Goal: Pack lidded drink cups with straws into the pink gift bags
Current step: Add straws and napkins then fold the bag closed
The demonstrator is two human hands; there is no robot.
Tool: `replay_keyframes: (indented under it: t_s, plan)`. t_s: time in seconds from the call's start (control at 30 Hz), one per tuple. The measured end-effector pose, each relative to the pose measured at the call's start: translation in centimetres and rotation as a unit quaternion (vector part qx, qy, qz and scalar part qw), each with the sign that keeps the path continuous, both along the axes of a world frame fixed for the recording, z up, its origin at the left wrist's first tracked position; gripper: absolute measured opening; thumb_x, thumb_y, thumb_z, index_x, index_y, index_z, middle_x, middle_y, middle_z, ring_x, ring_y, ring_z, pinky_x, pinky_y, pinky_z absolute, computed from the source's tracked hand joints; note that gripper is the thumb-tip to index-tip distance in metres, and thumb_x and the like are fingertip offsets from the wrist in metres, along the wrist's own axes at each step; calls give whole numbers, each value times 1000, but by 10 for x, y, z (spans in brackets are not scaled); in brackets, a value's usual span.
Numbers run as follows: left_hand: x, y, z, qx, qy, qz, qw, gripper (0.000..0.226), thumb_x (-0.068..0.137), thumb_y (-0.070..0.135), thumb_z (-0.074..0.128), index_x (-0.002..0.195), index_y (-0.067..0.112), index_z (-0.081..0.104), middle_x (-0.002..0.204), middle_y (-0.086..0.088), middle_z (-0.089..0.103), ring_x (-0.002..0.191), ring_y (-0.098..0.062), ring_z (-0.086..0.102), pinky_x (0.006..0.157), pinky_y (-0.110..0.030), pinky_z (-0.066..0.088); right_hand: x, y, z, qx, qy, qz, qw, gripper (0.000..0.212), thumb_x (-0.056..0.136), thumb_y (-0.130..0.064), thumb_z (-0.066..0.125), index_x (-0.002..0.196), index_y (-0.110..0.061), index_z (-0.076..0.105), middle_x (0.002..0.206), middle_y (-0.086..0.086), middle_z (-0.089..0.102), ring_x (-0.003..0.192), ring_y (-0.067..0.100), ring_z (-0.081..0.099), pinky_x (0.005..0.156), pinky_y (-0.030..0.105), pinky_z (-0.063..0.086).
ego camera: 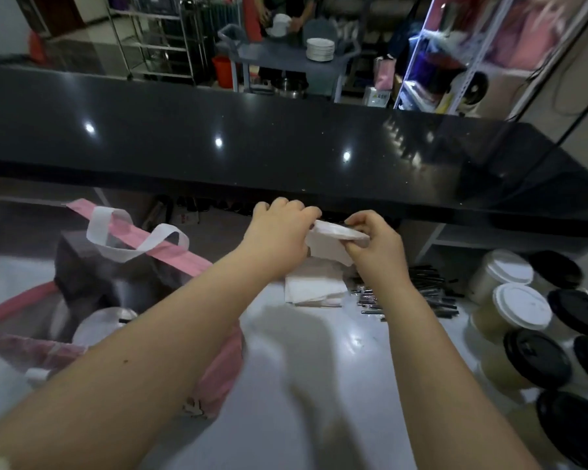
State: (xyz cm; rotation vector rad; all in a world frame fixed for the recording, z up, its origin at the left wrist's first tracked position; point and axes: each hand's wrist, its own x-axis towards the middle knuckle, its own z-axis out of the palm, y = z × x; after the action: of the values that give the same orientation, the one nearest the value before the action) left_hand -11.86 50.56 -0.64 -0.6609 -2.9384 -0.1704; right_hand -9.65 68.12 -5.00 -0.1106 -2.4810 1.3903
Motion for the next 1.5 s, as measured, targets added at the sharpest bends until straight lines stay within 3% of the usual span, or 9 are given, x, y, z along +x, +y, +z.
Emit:
replay_keyframes:
  t_s: [0.17,0.4,0.77,0.93,1.13,1.33,1.5]
  plan:
    - [15,-30,29,30,26,-8,999,49,89,21,53,137,29,46,127,2,55,122,-25,44,97,-44,34,23,-34,41,42,69,-20,997,20,82,-12,62,78,-31,62,84,-24,62,79,-4,56,58,21,47]
    - [35,-120,62,68,17,-20,997,47,86,21,55,131,31,51,120,1,58,112,-26,51,90,-42,40,55,-105,83,49,158,-20,986,21,77,-4,67,82,-24,66,85,-22,65,80,-3,58,64,10,44]
    - [52,-267,60,128,9,4,992,44,83,24,63,126,33,59,122,3,62,113,-23,54,90,-38,45,90,-223,109,42,205,-12,978,14,80,-4,71,85,-16,68,79,-17,64,77,-5,57,66,8,43]
    - [58,-303,49,194,-51,-39,979,29,83,24,72,110,33,66,105,12,60,97,-13,57,83,-35,51,100,-271,112,42,188,2,981,16,78,-4,72,83,-19,68,79,-14,66,77,-1,59,68,10,46]
    - [59,-319,27,167,-134,-59,975,33,83,23,70,114,31,65,110,7,62,101,-18,58,82,-36,51,111,-300,90,93,98,9,991,15,79,-12,69,79,-26,66,80,-18,65,77,2,60,62,17,47]
    - [68,-332,15,187,-177,-89,962,54,75,21,66,120,49,58,113,13,61,99,-18,60,82,-43,56,108,-312,66,223,43,-28,973,10,84,-15,63,87,-25,66,83,-11,66,81,13,58,64,31,46]
    - [66,-340,5,213,-177,-130,952,62,71,15,71,127,38,57,120,13,60,111,-13,55,88,-43,53,102,-323,58,365,19,16,931,21,84,-24,69,105,-21,66,101,-5,67,100,22,53,85,40,43]
